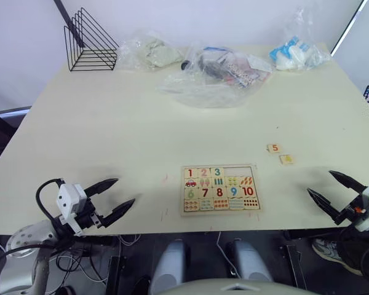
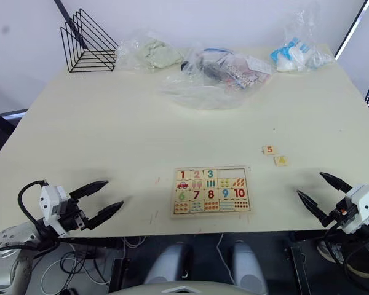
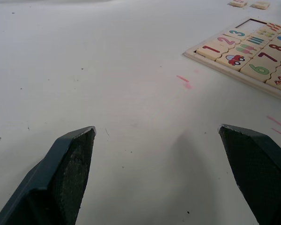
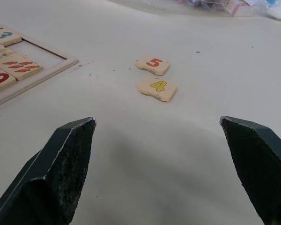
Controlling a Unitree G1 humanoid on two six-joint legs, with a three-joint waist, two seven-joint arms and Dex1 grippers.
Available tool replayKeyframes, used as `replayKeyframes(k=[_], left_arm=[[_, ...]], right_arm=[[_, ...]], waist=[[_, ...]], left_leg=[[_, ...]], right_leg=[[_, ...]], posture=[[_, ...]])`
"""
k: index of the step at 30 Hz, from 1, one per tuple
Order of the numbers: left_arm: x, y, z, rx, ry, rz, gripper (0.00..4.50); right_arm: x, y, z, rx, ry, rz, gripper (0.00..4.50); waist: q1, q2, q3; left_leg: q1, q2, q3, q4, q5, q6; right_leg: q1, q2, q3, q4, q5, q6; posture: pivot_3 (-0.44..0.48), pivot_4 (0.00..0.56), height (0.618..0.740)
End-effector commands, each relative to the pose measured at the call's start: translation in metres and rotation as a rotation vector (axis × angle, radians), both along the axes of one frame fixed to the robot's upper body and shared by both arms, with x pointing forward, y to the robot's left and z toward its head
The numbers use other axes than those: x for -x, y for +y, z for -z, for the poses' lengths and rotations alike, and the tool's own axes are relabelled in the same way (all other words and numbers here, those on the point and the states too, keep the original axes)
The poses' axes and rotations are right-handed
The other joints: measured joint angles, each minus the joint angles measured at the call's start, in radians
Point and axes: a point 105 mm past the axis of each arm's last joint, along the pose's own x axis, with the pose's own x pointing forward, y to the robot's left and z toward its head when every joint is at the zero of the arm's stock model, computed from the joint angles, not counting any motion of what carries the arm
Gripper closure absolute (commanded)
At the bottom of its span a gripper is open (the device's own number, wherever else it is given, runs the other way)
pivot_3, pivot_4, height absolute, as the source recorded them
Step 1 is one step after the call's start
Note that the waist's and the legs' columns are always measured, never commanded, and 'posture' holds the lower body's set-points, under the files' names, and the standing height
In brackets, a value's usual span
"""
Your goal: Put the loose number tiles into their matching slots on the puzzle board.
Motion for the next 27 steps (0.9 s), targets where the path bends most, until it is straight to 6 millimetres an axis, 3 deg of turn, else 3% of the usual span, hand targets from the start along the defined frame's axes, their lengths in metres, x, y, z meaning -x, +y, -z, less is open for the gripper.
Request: replayKeyframes(k=[1,14,24,27], left_arm=[[-0.002,0.001,-0.007,-0.008,-0.042,-0.008,0.00],[-0.010,-0.010,-0.012,-0.028,-0.055,0.097,0.00],[-0.022,-0.030,-0.038,-0.082,-0.106,0.356,0.00],[-0.024,-0.034,-0.046,-0.094,-0.120,0.422,0.00]], right_arm=[[-0.002,-0.005,-0.008,0.022,-0.028,0.008,0.06],[-0.017,0.003,-0.009,-0.003,-0.011,0.015,0.06],[-0.057,0.031,-0.015,-0.030,0.014,0.092,0.06],[-0.065,0.032,-0.014,-0.062,0.070,0.104,0.06]], waist=[[0.000,0.000,0.000],[0.000,0.000,0.000],[0.000,0.000,0.000],[0.000,0.000,0.000]], left_leg=[[0.000,0.000,0.000,0.000,0.000,0.000],[0.000,0.000,0.003,0.000,0.000,0.000],[0.000,0.000,0.004,0.000,0.000,0.000],[0.000,-0.001,0.004,0.000,0.000,0.000]], right_leg=[[0.000,0.000,0.000,0.000,0.000,0.000],[0.000,0.000,0.000,0.000,0.000,0.000],[-0.001,0.001,0.000,0.000,0.000,0.000],[-0.001,0.001,0.000,0.000,0.000,0.000]], posture=[[0.000,0.150,0.740],[0.000,0.150,0.740],[0.000,0.150,0.740],[0.000,0.150,0.740]])
